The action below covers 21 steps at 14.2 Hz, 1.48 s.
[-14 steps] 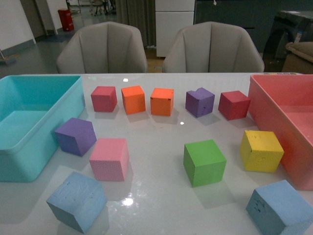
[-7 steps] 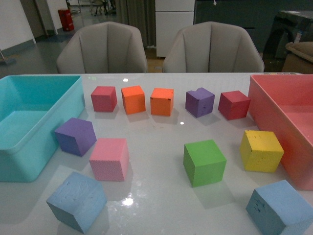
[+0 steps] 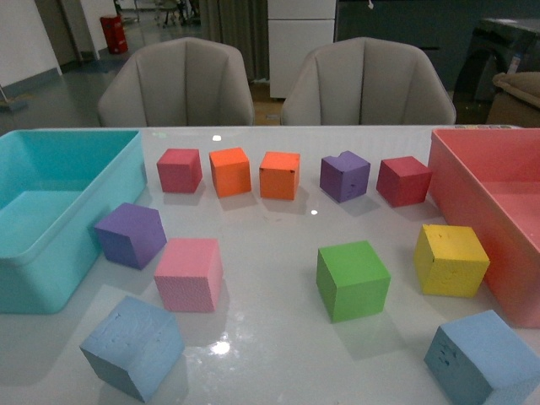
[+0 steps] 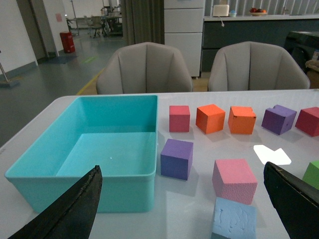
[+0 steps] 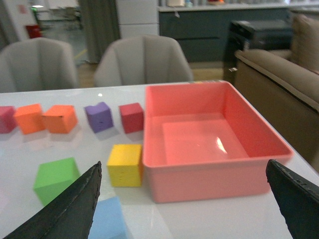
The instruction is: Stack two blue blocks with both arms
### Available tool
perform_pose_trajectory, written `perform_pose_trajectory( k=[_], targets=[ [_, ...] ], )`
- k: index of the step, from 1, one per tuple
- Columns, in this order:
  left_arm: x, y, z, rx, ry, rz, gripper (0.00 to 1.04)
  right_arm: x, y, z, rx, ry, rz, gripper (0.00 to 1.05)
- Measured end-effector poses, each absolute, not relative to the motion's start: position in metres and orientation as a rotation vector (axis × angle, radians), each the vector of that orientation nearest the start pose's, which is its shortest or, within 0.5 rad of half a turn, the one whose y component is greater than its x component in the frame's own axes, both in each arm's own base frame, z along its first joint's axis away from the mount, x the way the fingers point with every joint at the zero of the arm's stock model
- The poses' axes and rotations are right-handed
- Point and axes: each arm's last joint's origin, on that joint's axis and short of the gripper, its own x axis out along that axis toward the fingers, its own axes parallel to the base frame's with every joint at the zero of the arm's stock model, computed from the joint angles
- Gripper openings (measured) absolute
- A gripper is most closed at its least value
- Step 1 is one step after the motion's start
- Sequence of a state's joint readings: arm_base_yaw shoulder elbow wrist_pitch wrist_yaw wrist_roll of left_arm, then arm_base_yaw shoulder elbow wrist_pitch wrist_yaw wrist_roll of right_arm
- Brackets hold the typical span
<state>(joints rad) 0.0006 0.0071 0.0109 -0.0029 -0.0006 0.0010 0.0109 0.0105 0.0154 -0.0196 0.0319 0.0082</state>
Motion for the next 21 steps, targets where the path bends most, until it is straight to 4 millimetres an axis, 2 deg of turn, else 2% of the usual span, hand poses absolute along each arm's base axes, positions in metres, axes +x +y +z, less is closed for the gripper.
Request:
perform_pose_trajectory(
  k=[1,2,4,5,6,7,9,10,11,14,17,21],
  targets=[
    [0.097,0.0,0.166,0.001,-0.001,0.002,0.98,0.105,0.001,0.17,0.036,0.067,-0.138,0.98],
    [0.097,0.0,0.166,0.001,-0.002,0.002,0.98,0.116,0.0,0.184,0.051,0.056,-0.193,0.98],
    [0.097,0.0,0.166,0.001,-0.001,0.001,0.98,0.152,0.006,0.216,0.073,0.022,-0.122,0.98],
    [0.097,0.0,0.166,0.001,-0.001,0.002,0.98,0.176,0.011,0.221,0.072,0.074,-0.072,0.98],
    [0.097,0.0,0.166,0.001,-0.001,0.001,0.98,0.199,0.014,0.217,0.07,0.163,-0.043,0.98],
    [0.097,0.0,0.166,0.001,-0.001,0.001,0.98,0.224,0.023,0.202,0.07,0.304,0.008,0.98],
    [0.097,0.0,0.166,0.001,-0.001,0.001,0.98,0.247,0.045,0.163,0.044,0.51,0.109,0.98],
    [0.097,0.0,0.166,0.001,-0.001,0.001,0.98,0.249,0.054,0.142,0.026,0.609,0.142,0.98],
    [0.097,0.0,0.166,0.001,-0.001,0.001,0.98,0.249,0.059,0.129,0.025,0.669,0.168,0.98],
    [0.097,0.0,0.166,0.001,-0.001,0.001,0.98,0.25,0.061,0.111,0.036,0.747,0.165,0.98],
    [0.097,0.0,0.166,0.001,-0.001,0.001,0.98,0.257,0.068,0.084,0.037,0.842,0.206,0.98],
    [0.097,0.0,0.166,0.001,-0.001,0.001,0.98,0.259,0.066,0.069,0.022,0.85,0.191,0.98]
  ],
)
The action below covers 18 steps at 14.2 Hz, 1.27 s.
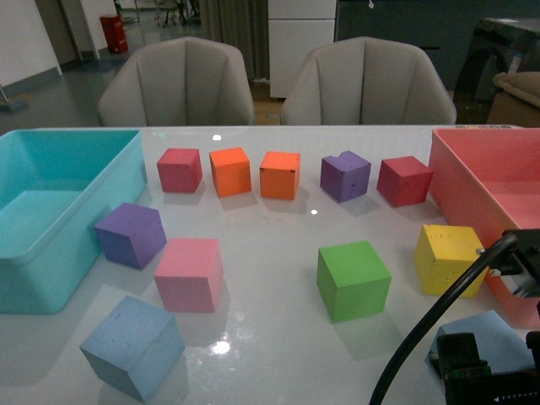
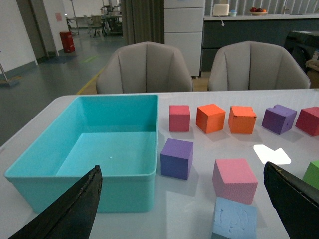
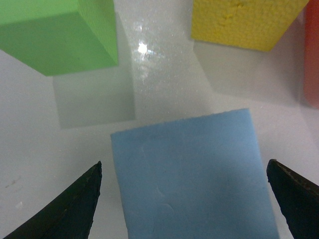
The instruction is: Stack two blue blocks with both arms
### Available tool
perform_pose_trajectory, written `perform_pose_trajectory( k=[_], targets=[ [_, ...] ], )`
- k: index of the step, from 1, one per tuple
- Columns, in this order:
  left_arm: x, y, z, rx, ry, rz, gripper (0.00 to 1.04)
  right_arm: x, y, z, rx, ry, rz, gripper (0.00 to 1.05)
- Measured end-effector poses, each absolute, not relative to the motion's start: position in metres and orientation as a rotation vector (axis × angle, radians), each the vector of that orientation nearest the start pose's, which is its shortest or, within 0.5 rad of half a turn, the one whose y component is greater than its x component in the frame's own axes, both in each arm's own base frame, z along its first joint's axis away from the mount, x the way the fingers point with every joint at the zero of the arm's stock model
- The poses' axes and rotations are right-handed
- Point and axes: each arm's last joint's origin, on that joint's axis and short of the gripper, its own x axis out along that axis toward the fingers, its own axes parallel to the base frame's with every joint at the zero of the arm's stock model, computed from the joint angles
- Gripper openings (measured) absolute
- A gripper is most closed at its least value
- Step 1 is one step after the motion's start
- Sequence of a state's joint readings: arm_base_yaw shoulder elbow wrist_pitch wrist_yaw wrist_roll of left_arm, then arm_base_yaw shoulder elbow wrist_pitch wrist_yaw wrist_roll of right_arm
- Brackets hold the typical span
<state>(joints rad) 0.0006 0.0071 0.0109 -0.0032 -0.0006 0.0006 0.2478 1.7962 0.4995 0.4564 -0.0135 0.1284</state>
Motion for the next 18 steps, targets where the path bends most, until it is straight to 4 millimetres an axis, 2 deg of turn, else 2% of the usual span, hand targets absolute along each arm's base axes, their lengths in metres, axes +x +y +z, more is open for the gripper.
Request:
perform_pose_trajectory(
  k=[2,3,4,6,8,10,11,13,15,17,18],
  targets=[
    [0.097,0.0,0.166,0.001,-0.001,0.001,0.98,0.258,0.065,0.061,-0.002,0.861,0.188,0.98],
    [0.097,0.0,0.166,0.001,-0.001,0.001,0.98,0.257,0.065,0.061,-0.014,0.849,0.178,0.88],
    [0.097,0.0,0.166,0.001,-0.001,0.001,0.98,0.251,0.065,0.063,-0.023,0.856,0.175,0.7],
    [0.097,0.0,0.166,0.001,-0.001,0.001,0.98,0.247,0.068,0.083,-0.021,0.814,0.19,0.51],
    [0.097,0.0,0.166,0.001,-0.001,0.001,0.98,0.252,0.072,0.112,-0.017,0.755,0.203,0.45],
    [0.097,0.0,0.166,0.001,-0.001,0.001,0.98,0.274,0.079,0.144,-0.006,0.683,0.213,0.43],
    [0.097,0.0,0.166,0.001,-0.001,0.001,0.98,0.299,0.089,0.163,0.0,0.641,0.229,0.43],
    [0.097,0.0,0.166,0.001,-0.001,0.001,0.98,0.336,0.107,0.176,0.003,0.632,0.263,0.43],
    [0.097,0.0,0.166,0.001,-0.001,0.001,0.98,0.394,0.145,0.171,-0.017,0.671,0.305,0.42],
    [0.097,0.0,0.166,0.001,-0.001,0.001,0.98,0.42,0.167,0.159,-0.016,0.697,0.339,0.42],
    [0.097,0.0,0.166,0.001,-0.001,0.001,0.98,0.432,0.183,0.147,-0.02,0.721,0.364,0.42]
  ],
)
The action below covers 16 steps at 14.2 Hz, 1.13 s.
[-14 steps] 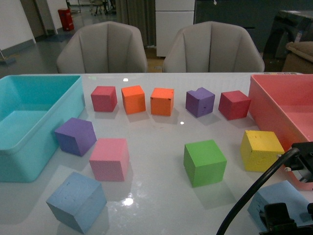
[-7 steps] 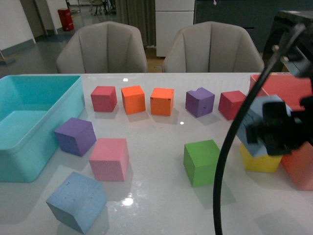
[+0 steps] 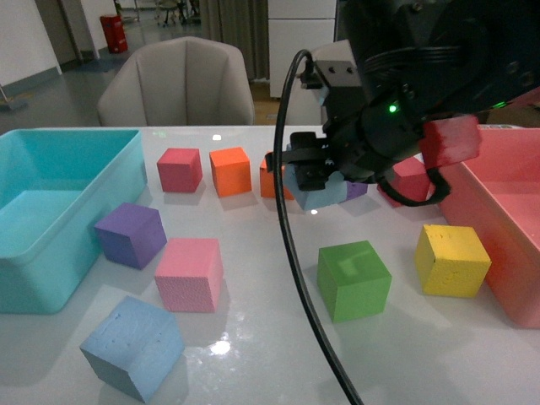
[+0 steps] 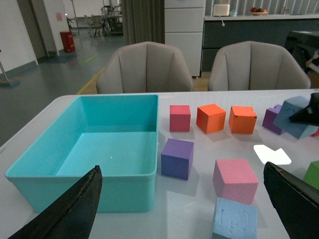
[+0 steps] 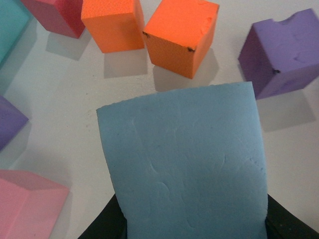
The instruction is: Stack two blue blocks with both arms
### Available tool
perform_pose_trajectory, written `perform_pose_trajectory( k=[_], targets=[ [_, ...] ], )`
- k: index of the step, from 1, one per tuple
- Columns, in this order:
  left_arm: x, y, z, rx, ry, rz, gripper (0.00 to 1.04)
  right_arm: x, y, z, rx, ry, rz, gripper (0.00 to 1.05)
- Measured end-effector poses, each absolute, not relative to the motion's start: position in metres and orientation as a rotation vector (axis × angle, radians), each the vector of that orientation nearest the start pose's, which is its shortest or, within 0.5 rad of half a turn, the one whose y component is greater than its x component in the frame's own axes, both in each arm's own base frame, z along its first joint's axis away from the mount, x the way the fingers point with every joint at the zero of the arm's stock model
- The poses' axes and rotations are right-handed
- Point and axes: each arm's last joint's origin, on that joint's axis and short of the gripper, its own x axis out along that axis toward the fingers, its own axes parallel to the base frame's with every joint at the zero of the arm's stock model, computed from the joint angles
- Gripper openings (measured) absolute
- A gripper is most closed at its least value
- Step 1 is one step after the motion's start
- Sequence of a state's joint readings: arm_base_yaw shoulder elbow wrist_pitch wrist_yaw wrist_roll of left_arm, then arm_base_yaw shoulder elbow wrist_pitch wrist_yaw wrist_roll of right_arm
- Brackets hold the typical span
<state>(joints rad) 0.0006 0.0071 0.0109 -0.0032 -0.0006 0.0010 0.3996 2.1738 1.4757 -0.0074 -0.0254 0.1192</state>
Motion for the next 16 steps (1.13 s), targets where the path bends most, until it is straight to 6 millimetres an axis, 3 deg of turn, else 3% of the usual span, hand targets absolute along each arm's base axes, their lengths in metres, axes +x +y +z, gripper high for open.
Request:
perform_pose_trajectory(
  k=[2,4,9,15,16],
  targets=[
    [0.097,0.0,0.166,0.001,-0.001,0.001,0.98,0.452,0.203,0.121,-0.006,0.781,0.385,0.42],
    [0.097,0.0,0.166,0.001,-0.001,0.001,0.98,0.462,0.214,0.109,0.017,0.831,0.373,0.42],
    [0.097,0.0,0.166,0.001,-0.001,0.001,0.98,0.463,0.232,0.09,0.013,0.91,0.326,0.41],
    [0.097,0.0,0.166,0.001,-0.001,0.001,0.98,0.462,0.229,0.089,0.006,0.938,0.255,0.41],
    [0.097,0.0,0.166,0.001,-0.001,0.001,0.98,0.462,0.229,0.089,0.006,0.938,0.255,0.5]
  ],
)
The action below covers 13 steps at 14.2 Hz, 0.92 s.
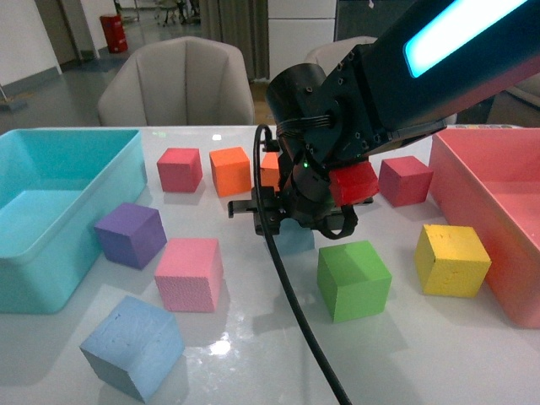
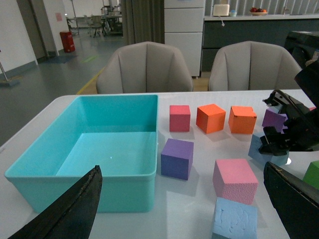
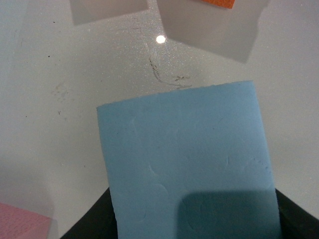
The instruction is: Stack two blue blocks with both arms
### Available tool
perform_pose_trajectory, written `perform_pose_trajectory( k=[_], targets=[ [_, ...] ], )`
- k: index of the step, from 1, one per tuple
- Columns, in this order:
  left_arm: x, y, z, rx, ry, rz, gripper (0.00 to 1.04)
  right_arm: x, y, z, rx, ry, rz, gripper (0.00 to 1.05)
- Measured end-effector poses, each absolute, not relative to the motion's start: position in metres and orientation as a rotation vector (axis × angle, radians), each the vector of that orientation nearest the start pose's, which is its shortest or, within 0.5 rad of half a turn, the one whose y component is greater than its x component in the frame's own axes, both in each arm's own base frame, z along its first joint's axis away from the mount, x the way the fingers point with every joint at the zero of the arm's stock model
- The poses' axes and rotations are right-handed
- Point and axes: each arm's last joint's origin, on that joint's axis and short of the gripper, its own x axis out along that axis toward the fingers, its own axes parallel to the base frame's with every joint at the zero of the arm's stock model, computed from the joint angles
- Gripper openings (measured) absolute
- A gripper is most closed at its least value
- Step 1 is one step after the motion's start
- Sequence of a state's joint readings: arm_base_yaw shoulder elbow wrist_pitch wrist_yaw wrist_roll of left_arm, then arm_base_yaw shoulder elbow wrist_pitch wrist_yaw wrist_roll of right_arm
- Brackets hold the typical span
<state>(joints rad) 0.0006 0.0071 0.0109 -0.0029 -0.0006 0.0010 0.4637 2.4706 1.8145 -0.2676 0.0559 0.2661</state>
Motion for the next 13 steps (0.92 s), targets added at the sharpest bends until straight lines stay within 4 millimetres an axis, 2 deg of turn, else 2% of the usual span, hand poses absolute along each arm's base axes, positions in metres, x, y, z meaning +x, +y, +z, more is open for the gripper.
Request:
perform_pose_trajectory(
  k=[2,4,7,9,11,13],
  targets=[
    [0.097,0.0,0.166,0.001,-0.001,0.001,0.98,0.46,0.228,0.087,0.012,0.941,0.254,0.77],
    [0.097,0.0,0.166,0.001,-0.001,0.001,0.98,0.457,0.226,0.097,0.023,0.923,0.251,1.0],
    [0.097,0.0,0.166,0.001,-0.001,0.001,0.98,0.451,0.219,0.134,0.054,0.827,0.257,0.98],
    [0.097,0.0,0.166,0.001,-0.001,0.001,0.98,0.44,0.206,0.154,0.075,0.763,0.247,0.98],
    [0.097,0.0,0.166,0.001,-0.001,0.001,0.98,0.42,0.186,0.177,0.114,0.674,0.234,0.98],
    [0.097,0.0,0.166,0.001,-0.001,0.001,0.98,0.388,0.16,0.21,0.146,0.552,0.205,0.98]
  ],
)
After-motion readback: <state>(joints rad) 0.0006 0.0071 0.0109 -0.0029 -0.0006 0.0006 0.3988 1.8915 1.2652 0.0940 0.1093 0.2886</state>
